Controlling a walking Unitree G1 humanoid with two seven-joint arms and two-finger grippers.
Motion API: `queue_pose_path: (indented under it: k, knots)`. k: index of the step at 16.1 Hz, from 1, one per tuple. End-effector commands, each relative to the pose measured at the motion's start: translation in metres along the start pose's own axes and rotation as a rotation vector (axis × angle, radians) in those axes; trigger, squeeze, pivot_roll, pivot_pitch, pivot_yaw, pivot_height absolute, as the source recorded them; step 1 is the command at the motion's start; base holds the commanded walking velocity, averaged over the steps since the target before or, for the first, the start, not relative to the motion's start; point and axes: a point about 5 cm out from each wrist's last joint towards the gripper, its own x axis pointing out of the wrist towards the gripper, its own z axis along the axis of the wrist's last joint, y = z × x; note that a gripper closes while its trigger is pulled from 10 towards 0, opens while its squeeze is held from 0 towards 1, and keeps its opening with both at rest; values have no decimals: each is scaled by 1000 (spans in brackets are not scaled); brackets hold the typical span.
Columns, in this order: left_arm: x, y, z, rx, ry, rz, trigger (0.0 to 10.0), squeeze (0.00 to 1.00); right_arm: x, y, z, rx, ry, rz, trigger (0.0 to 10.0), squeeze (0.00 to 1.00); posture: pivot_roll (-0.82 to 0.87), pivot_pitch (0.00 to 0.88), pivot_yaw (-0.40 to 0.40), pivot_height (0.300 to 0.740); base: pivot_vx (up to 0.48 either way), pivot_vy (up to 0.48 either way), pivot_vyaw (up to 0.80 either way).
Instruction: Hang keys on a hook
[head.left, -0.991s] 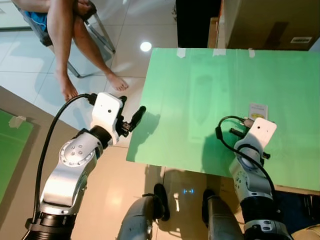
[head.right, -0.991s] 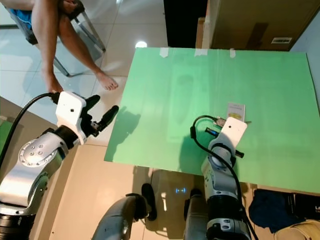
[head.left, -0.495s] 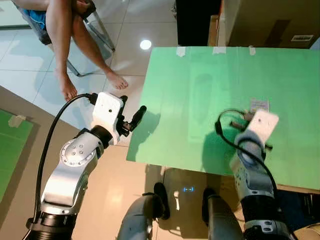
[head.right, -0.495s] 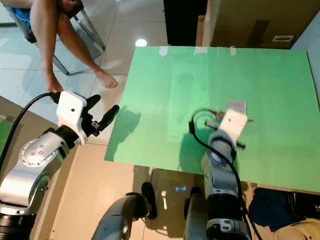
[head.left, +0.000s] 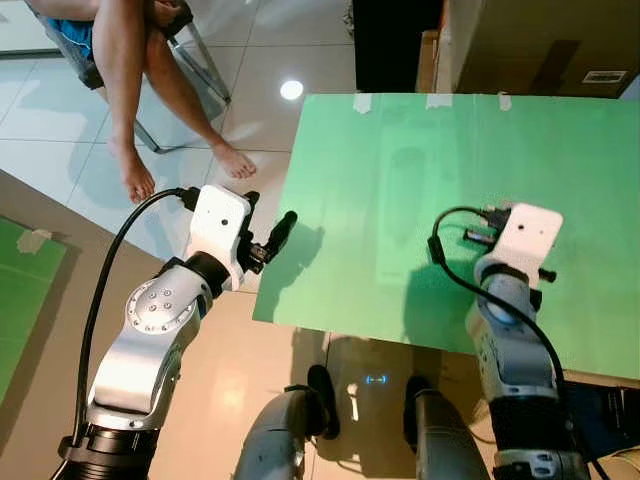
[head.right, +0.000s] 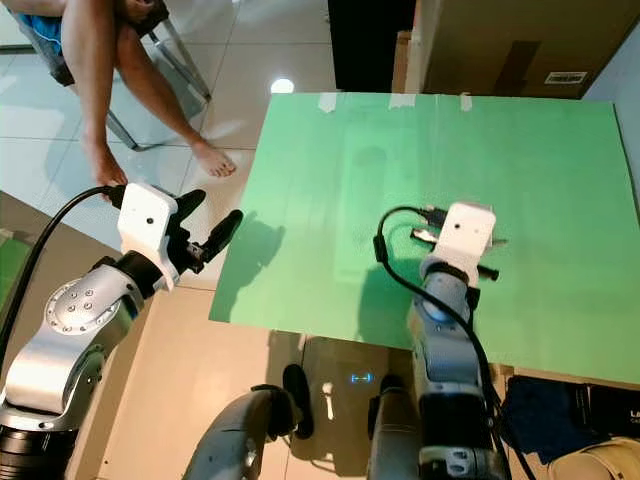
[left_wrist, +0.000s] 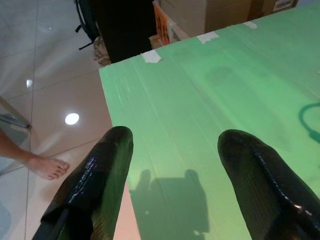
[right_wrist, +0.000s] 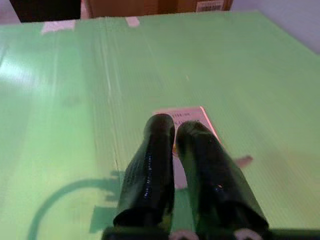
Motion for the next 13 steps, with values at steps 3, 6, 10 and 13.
queue_pose_path:
  k: [3,6,10,13]
  knots:
    - [-4,0,-7,1,25,4,10000,0,-8,3,-6,-10,27,9,10000,1000,-60,332,159,740,0,0,0]
    - [-5,0,-7,0,25,4,10000,0,-13,4,-10,-17,42,13,10000,1000,-60,332,158,740,0,0,0]
    - [-5,0,-7,0,27,1,10000,0,-12,-7,-28,-35,109,-18,10000,1000,-59,336,163,740,0,0,0]
    - [-6,0,-7,1,31,2,10000,0,-6,-24,-36,-80,129,-62,10000,0,-53,339,164,740,0,0,0]
